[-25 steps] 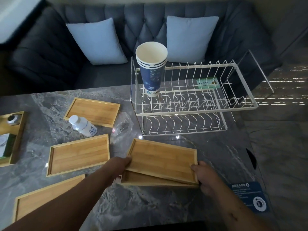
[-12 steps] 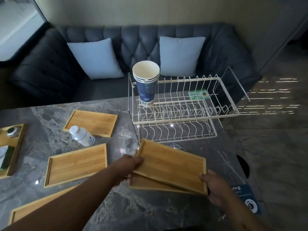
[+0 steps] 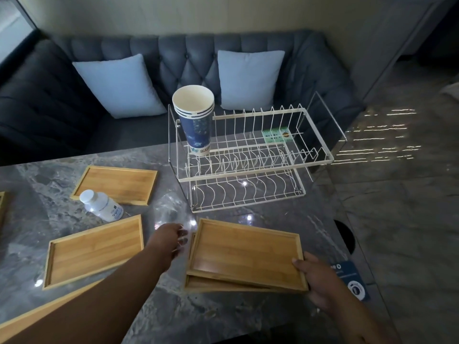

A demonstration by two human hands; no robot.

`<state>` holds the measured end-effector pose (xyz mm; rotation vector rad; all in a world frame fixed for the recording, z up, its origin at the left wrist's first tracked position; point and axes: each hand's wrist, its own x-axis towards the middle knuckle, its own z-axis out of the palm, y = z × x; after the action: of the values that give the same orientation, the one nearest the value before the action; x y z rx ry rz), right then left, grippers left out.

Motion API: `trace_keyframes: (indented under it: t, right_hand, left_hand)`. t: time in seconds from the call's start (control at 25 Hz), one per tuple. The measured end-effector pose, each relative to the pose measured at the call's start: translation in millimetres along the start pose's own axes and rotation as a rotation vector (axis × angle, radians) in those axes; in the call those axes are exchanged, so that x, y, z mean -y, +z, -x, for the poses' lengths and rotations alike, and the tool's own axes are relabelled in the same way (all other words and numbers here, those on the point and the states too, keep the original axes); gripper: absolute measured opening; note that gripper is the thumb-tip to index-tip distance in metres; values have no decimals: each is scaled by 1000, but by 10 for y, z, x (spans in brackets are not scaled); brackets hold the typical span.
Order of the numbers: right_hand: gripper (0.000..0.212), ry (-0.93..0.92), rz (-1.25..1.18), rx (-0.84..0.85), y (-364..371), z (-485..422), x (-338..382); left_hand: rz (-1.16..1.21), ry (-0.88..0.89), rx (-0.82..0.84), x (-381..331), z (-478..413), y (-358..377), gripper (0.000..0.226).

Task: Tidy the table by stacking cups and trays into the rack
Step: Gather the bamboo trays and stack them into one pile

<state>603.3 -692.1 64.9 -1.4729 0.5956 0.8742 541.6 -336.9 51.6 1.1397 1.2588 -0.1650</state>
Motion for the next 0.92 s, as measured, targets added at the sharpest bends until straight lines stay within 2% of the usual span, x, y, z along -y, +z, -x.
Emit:
trace_keyframes:
  t: [0.08, 0.12, 0.24, 0.32, 0.4, 0.52, 0.64, 0.8, 0.92]
  right_hand:
    - [29, 8, 4, -21, -66, -23, -29]
    - [30, 8, 8, -31, -87, -40, -33]
    - [27, 6, 19, -21, -39, -79, -1]
    - [23, -5, 17, -23, 20, -71, -8]
    - [24, -22, 11, -15, 82, -72, -9]
    - [26, -27, 40, 5, 200, -153, 37]
    - [27, -59, 163, 26, 355, -258, 68]
    - [25, -34, 289, 72, 690, -343, 57]
    - [38, -34, 291, 103, 1069, -374, 22]
  left_hand:
    - [80, 34, -32, -49, -27, -85, 28]
    - [26, 6, -12, -61, -18, -127, 36]
    - [-284, -177, 172, -56, 57, -207, 72]
    - [-410, -196, 314, 31, 108, -164, 77]
    - [-463, -144, 345, 115, 168, -82, 70]
    - [-490, 9, 288, 136, 184, -78, 48]
    - [-358, -10, 316, 84, 161, -267, 27]
    - [-163, -18, 269, 75, 102, -619, 25]
    - [-220, 24, 170, 122, 57, -1006, 24]
